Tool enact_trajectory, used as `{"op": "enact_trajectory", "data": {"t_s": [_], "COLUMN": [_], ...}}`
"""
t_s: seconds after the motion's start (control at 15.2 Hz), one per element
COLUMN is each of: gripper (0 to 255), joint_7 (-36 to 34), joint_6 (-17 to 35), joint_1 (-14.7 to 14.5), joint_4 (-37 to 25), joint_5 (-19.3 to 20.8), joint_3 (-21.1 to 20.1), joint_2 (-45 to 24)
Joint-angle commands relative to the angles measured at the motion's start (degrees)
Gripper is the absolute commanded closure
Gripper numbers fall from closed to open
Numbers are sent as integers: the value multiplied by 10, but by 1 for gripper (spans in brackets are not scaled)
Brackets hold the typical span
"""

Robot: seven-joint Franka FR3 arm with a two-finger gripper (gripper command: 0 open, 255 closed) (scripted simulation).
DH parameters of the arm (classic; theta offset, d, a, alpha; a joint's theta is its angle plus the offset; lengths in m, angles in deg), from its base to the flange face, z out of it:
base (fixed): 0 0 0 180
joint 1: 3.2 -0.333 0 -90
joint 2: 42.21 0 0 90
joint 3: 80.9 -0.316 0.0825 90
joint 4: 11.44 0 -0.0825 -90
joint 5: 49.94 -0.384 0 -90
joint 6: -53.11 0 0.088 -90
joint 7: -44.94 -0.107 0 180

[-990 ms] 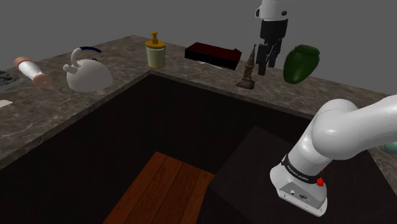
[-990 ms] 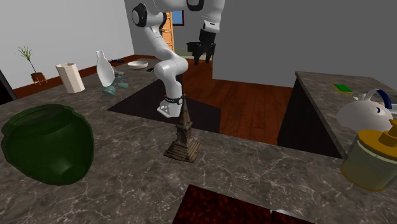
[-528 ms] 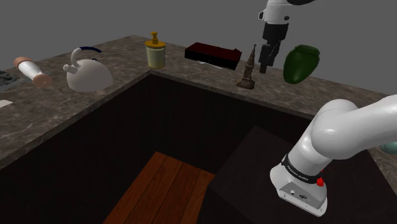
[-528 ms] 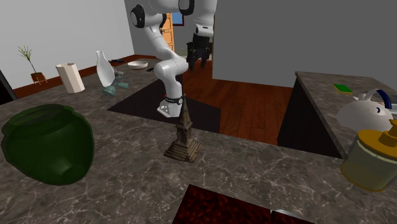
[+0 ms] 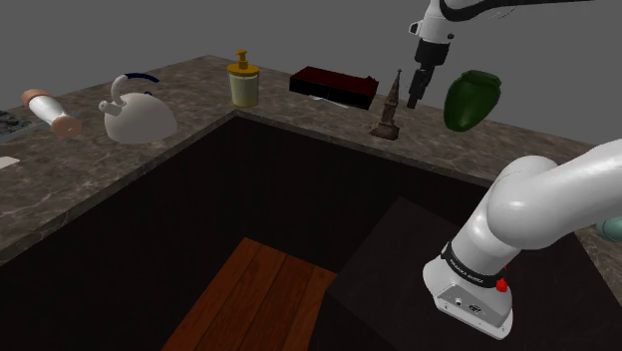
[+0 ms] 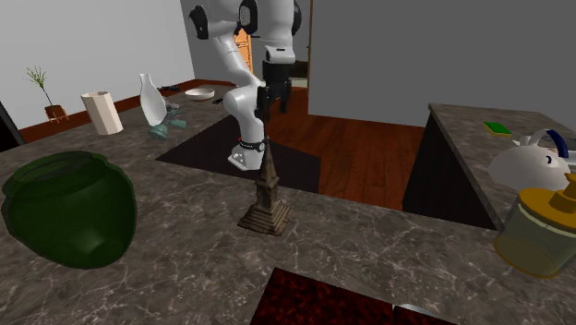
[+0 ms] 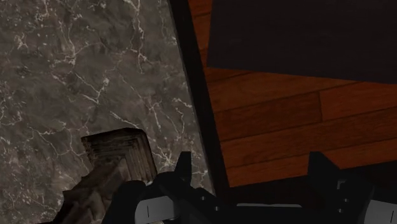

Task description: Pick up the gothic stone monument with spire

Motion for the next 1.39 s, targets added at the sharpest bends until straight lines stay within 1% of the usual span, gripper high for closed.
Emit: {"op": "enact_trajectory", "data": {"t_s": [0.0, 0.26, 0.4, 0.53, 0.73, 0.92, 0.99, 1.32], "gripper": [0, 0, 0, 0, 0, 0, 0, 0], "joint_7": [41, 123, 168, 217, 300, 400, 428, 444], "joint_6": [32, 88, 113, 135, 161, 172, 171, 206], "joint_1": [-2, -16, -28, -42, -66, -84, -83, -79], "joint_4": [-8, -44, -68, -95, -142, -199, -216, -190], "joint_5": [4, -9, -26, -51, -110, -201, -230, -248], "joint_3": [33, 101, 136, 173, 229, 284, 294, 293], "joint_2": [-22, -83, -119, -159, -228, -316, -342, -358]}}
